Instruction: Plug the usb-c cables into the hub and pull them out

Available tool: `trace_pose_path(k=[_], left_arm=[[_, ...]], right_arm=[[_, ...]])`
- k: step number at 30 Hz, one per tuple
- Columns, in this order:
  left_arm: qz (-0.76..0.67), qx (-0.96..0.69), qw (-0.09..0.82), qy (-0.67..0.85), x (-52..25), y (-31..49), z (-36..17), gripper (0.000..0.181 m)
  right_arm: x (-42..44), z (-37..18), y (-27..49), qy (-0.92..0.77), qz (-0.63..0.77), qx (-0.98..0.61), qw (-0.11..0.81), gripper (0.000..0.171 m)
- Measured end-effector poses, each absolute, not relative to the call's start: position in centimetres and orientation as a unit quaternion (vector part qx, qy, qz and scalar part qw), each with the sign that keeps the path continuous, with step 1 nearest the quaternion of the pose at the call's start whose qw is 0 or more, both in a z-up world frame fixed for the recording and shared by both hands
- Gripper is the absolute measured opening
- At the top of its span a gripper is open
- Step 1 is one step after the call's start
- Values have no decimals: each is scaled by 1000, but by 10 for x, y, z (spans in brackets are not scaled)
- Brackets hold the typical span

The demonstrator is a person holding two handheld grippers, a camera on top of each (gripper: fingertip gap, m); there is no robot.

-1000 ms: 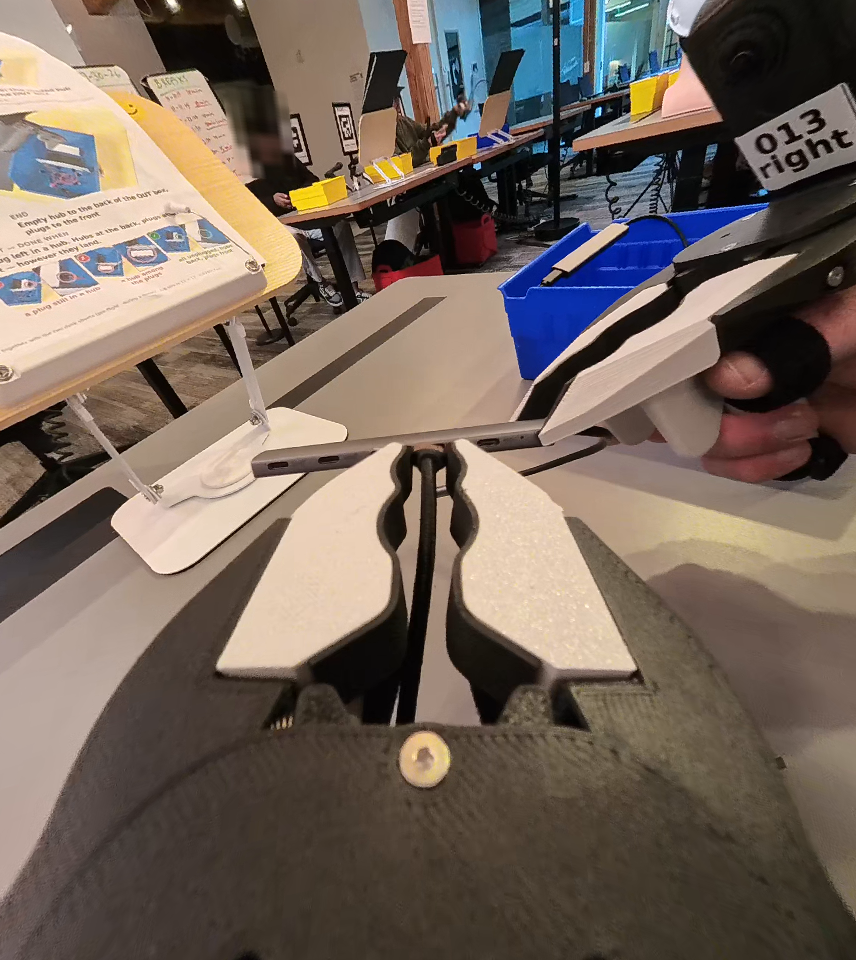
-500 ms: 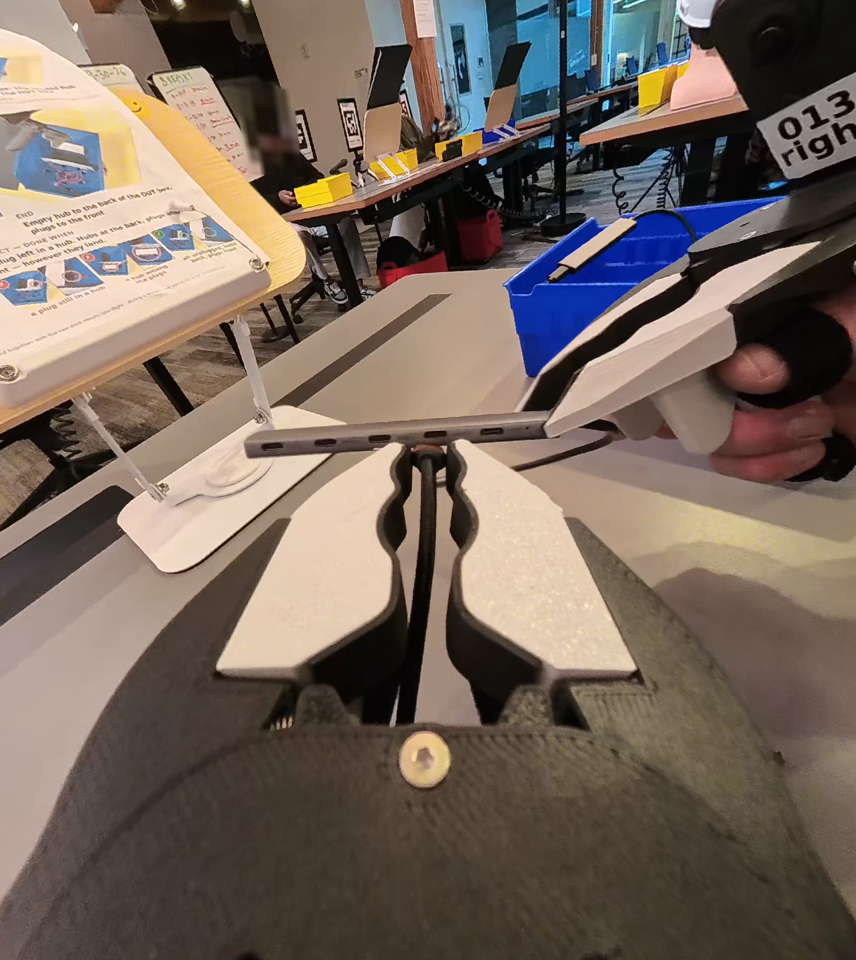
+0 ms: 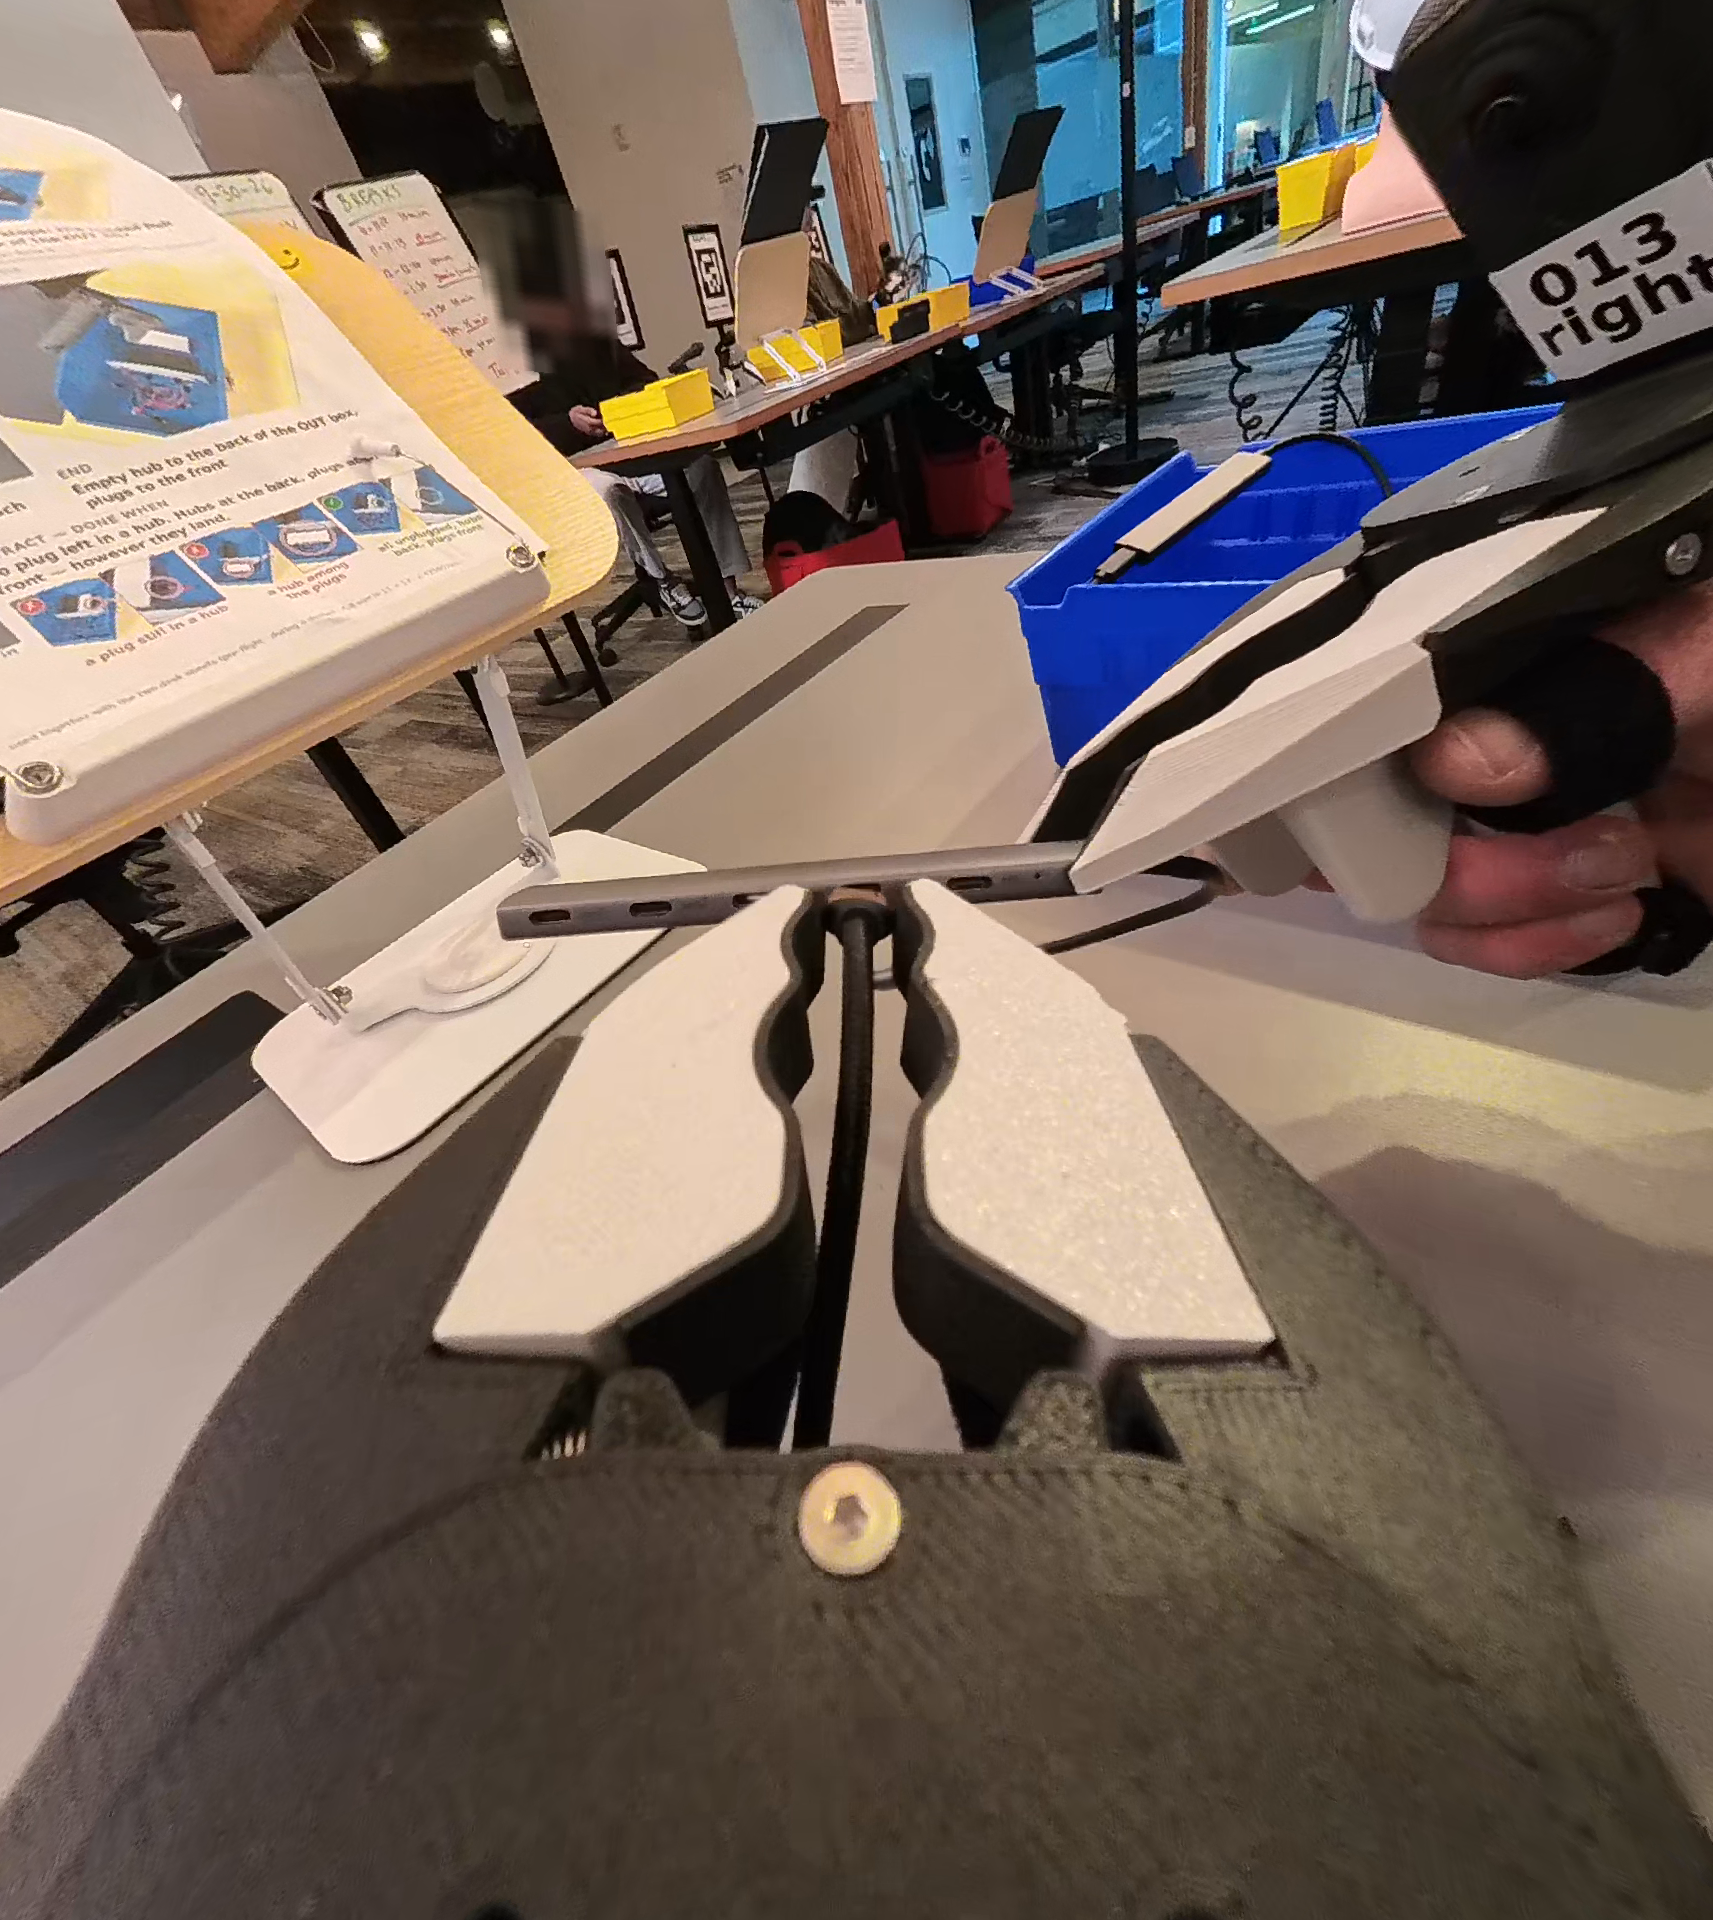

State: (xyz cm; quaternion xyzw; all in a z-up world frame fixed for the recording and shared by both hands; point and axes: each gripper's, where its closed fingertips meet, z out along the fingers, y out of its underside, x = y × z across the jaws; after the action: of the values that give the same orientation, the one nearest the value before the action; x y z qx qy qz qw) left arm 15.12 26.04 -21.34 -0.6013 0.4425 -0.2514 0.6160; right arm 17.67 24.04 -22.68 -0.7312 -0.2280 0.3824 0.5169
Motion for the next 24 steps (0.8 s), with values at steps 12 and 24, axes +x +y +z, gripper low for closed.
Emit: trace_pose_path(k=[12, 24], left_arm=[[-254, -602, 617, 438, 153, 262, -213, 12], [-250, -602, 616, 441, 154, 265, -212, 12]], right_arm=[[177, -227, 241, -225, 379, -730, 522, 20], [179, -227, 244, -208, 407, -729, 509, 20]])
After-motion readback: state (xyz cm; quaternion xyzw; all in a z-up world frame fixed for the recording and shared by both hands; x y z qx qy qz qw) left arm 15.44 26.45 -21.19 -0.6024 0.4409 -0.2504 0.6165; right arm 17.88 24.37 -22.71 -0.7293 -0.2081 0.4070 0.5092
